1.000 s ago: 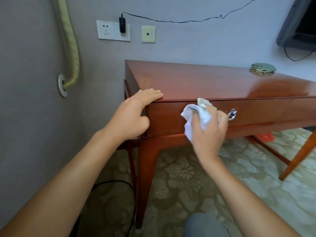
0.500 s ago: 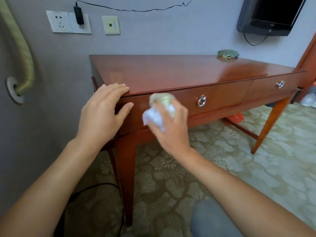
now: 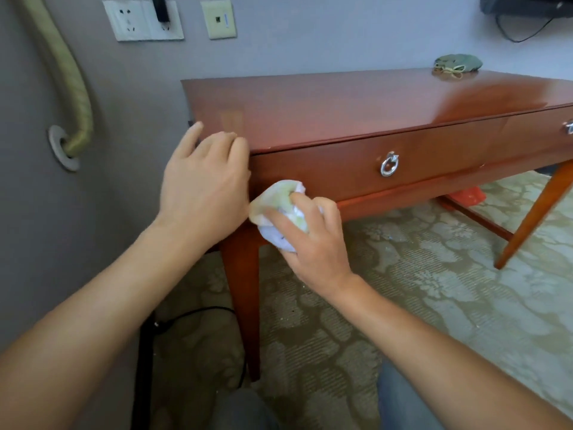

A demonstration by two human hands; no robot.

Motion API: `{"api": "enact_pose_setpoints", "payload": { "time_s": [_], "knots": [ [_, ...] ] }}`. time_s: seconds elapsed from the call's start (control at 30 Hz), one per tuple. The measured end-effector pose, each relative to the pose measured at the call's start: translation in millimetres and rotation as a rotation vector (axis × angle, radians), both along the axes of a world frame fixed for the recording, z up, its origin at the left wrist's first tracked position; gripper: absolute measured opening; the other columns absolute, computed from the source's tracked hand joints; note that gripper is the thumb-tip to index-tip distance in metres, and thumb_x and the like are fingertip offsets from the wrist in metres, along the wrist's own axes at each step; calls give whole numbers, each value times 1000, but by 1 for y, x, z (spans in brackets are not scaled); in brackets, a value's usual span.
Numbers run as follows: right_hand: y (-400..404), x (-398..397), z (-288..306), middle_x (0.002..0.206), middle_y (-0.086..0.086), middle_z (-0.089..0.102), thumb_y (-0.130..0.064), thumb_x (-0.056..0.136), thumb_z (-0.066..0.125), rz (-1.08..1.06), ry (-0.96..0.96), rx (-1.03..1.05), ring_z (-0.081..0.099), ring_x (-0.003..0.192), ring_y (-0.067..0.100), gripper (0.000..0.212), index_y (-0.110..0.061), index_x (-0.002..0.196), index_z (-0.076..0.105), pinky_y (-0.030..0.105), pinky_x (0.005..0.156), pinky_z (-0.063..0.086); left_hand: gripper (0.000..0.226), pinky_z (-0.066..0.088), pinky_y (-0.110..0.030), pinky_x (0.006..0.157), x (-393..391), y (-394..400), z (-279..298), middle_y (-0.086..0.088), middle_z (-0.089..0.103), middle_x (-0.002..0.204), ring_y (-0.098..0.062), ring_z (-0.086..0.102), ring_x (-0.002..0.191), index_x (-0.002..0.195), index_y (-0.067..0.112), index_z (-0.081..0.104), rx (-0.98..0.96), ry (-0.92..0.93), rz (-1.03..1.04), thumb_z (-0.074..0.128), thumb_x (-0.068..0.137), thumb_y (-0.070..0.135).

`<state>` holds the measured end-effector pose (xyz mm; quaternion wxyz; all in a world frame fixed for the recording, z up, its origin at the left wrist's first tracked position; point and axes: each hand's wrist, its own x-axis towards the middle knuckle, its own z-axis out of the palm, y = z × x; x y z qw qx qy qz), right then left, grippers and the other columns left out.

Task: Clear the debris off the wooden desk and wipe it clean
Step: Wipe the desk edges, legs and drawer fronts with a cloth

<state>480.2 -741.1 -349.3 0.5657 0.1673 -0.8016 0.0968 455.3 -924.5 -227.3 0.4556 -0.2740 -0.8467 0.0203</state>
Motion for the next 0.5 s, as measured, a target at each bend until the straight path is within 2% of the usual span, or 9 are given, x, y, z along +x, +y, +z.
{"api": "enact_pose_setpoints", "payload": {
  "time_s": [0.07, 0.13, 0.17, 0.23, 0.27, 0.3, 0.33, 0.43, 0.5],
  "knots": [
    [0, 3, -5, 132, 8, 51, -19, 92, 78, 61, -1, 104, 54, 94, 37, 35, -24, 126, 71, 48, 82, 50, 31, 45, -53, 106, 1, 11, 9, -23, 65, 100, -43, 64, 93, 98, 0, 60, -103, -50, 24, 44, 77, 17],
    [16, 5, -6, 124, 7, 60, -29, 100, 69, 43, 20, 125, 58, 93, 33, 23, -26, 122, 70, 44, 85, 52, 56, 44, -53, 105, 0, 19, 10, -24, 61, 125, -42, 60, 114, 127, -4, 56, -176, -102, 61, 44, 82, 26],
    [30, 1, -5, 116, -3, 65, -36, 102, 65, -1, -18, 24, 59, 95, 25, 17, -31, 118, 70, 40, 89, 53, 66, 42, -52, 103, -1, 21, 7, -23, 56, 136, -41, 55, 122, 142, -3, 47, -212, -105, 90, 43, 87, 33],
    [51, -3, -1, 109, -22, 58, -36, 100, 63, -188, -95, -306, 56, 96, 6, 20, -41, 119, 67, 30, 92, 51, 72, 40, -53, 99, -2, 22, 0, -20, 50, 142, -39, 50, 124, 154, 0, 32, -249, -102, 157, 38, 96, 42],
    [50, -5, -3, 116, -23, 48, -33, 98, 63, -193, -92, -499, 54, 100, 8, 33, -40, 130, 63, 30, 94, 49, 71, 39, -53, 97, -1, 23, -1, -19, 50, 141, -39, 50, 122, 154, 1, 31, -244, -90, 175, 37, 97, 43],
    [39, -5, -5, 121, -13, 43, -31, 97, 64, -174, -90, -644, 51, 104, 14, 43, -37, 139, 59, 32, 95, 48, 70, 38, -52, 96, -1, 25, -2, -19, 50, 141, -39, 49, 121, 153, 1, 33, -233, -78, 184, 37, 97, 42],
    [23, -3, -7, 121, -3, 40, -29, 95, 65, -141, -110, -677, 49, 105, 16, 49, -33, 143, 58, 31, 96, 46, 68, 37, -52, 95, -1, 26, -2, -19, 51, 140, -39, 50, 121, 151, 1, 35, -221, -72, 188, 38, 95, 41],
    [-38, 6, -19, 122, 8, 42, -26, 91, 70, 72, -202, -506, 49, 114, 11, 45, -19, 135, 63, 18, 95, 38, 65, 37, -49, 92, 0, 26, -4, -17, 54, 137, -39, 51, 120, 145, 2, 43, -203, -63, 175, 44, 91, 38],
    [-36, 1, -25, 124, 11, 44, -24, 90, 72, 118, -166, -282, 56, 109, 30, 39, -23, 127, 58, 29, 85, 48, 62, 37, -49, 92, 1, 25, -6, -16, 55, 137, -38, 51, 121, 142, 3, 45, -194, -55, 159, 46, 91, 38]
  ]
}}
